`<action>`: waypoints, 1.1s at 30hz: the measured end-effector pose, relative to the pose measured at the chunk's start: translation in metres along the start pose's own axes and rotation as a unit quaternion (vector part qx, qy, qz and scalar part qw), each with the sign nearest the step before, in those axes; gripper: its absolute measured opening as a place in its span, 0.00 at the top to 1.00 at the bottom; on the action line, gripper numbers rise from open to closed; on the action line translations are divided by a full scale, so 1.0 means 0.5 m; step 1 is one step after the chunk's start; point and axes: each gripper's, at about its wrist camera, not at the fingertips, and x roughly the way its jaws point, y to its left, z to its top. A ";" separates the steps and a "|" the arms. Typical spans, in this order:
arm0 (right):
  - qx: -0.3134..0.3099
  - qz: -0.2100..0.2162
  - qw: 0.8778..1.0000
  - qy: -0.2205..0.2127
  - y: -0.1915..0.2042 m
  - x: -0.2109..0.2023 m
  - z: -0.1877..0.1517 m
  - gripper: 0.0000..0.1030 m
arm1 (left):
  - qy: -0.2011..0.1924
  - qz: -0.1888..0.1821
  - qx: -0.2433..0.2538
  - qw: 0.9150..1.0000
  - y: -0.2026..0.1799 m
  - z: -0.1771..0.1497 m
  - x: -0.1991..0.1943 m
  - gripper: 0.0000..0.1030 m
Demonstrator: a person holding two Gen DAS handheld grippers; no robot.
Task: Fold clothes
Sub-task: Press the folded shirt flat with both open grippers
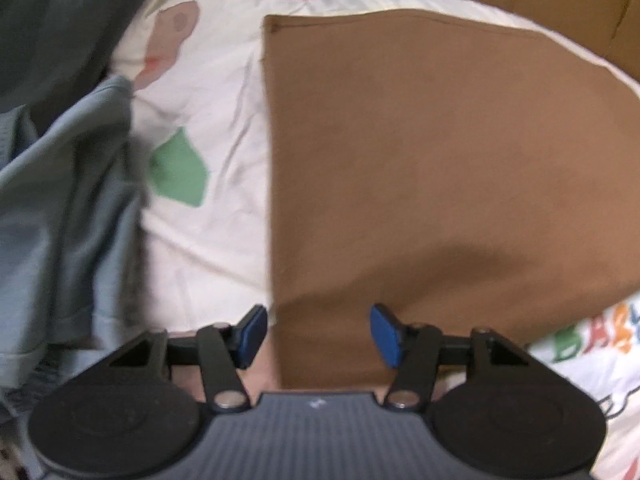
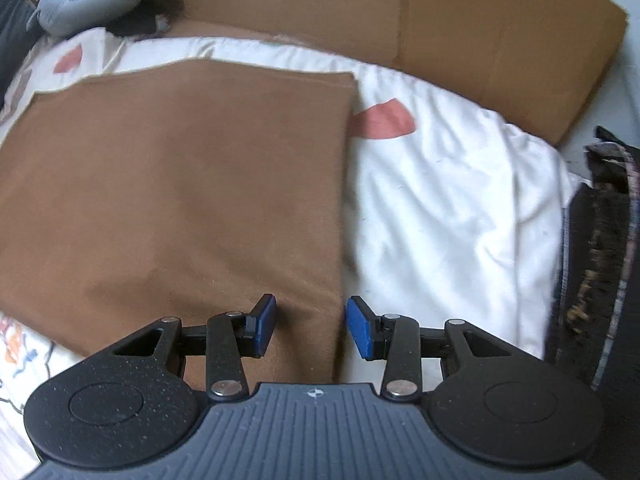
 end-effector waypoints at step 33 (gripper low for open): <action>0.006 0.024 0.999 0.036 0.012 -0.024 -0.062 0.68 | 0.038 -0.010 -0.094 0.995 0.053 -0.062 -0.017 0.69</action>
